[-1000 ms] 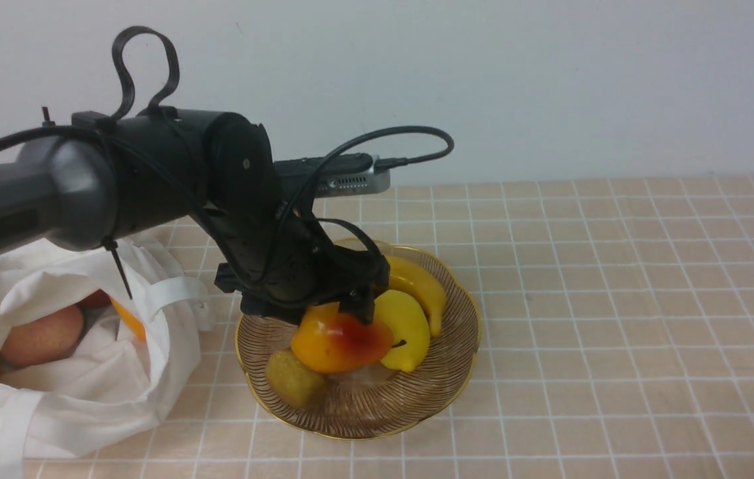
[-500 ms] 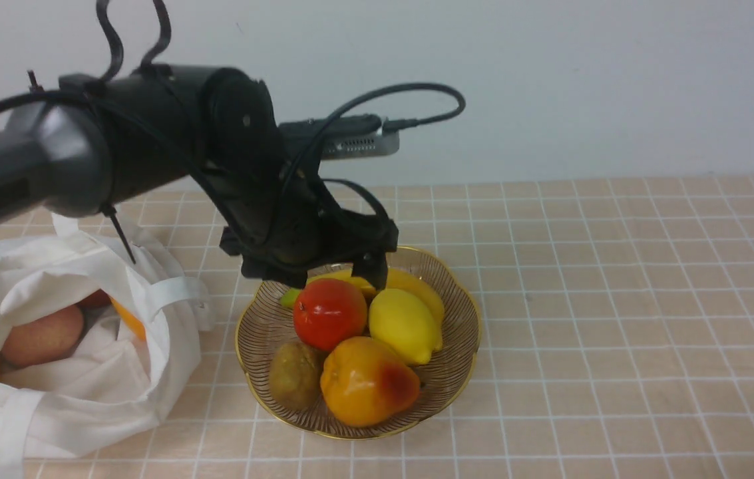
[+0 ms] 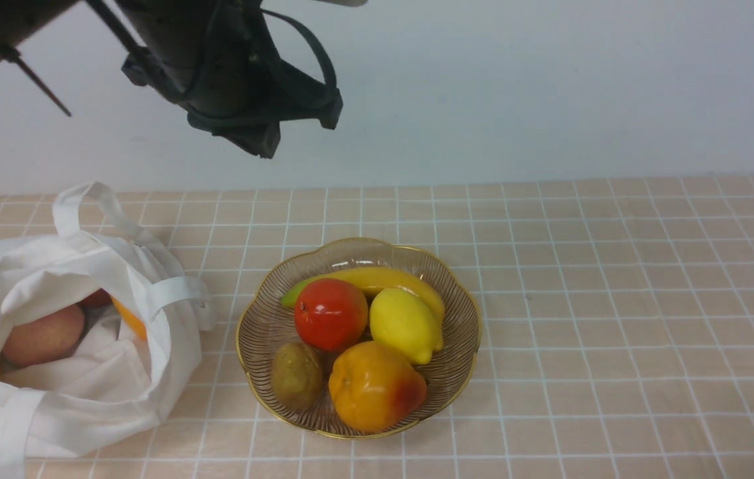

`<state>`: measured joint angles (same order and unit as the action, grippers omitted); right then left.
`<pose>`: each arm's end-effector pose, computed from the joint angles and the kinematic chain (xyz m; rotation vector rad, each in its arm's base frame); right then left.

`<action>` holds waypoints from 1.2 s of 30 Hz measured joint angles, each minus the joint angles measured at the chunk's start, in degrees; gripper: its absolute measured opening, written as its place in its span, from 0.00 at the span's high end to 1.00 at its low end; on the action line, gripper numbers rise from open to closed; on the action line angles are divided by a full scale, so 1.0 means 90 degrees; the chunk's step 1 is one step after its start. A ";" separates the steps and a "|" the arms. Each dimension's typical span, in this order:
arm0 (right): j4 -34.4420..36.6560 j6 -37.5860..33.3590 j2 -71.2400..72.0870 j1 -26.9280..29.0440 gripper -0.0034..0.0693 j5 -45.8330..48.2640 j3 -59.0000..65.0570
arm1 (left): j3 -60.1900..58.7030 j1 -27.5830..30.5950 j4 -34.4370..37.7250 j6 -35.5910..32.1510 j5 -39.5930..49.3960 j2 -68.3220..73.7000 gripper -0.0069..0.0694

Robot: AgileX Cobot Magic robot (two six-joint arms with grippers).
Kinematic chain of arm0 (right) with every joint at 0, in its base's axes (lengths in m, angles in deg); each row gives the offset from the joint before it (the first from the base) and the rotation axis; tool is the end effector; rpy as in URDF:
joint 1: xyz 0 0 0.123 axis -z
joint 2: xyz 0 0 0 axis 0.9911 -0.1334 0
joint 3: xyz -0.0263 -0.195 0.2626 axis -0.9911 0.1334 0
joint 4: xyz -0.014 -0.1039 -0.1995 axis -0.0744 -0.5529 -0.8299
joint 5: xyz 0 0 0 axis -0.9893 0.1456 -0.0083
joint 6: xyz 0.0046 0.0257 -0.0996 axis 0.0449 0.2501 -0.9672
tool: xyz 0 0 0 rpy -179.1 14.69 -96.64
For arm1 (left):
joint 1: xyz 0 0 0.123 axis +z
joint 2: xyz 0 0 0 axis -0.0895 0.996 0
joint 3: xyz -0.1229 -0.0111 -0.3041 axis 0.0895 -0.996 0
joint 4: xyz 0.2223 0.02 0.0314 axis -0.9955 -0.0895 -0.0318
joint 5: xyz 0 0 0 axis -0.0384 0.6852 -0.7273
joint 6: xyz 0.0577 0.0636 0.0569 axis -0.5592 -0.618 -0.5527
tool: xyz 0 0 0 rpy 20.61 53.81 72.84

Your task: Take the fruit out of the bag on the brown coffee tablecloth and place them on the plate.

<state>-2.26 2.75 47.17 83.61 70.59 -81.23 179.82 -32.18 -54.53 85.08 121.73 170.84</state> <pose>-0.0067 -0.0007 0.1680 0.0254 1.8757 -0.0253 0.3091 -0.1430 0.4204 0.4018 2.5694 -0.0466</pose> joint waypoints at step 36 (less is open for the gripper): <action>0.0000 0.0000 0.0000 0.0000 0.98 0.0000 0.0000 | -0.9693 0.0000 0.0305 -0.0166 -0.6011 -0.7493 0.92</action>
<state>-2.26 2.75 47.17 83.61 70.59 -81.23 92.58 -32.18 -51.78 83.58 67.63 103.40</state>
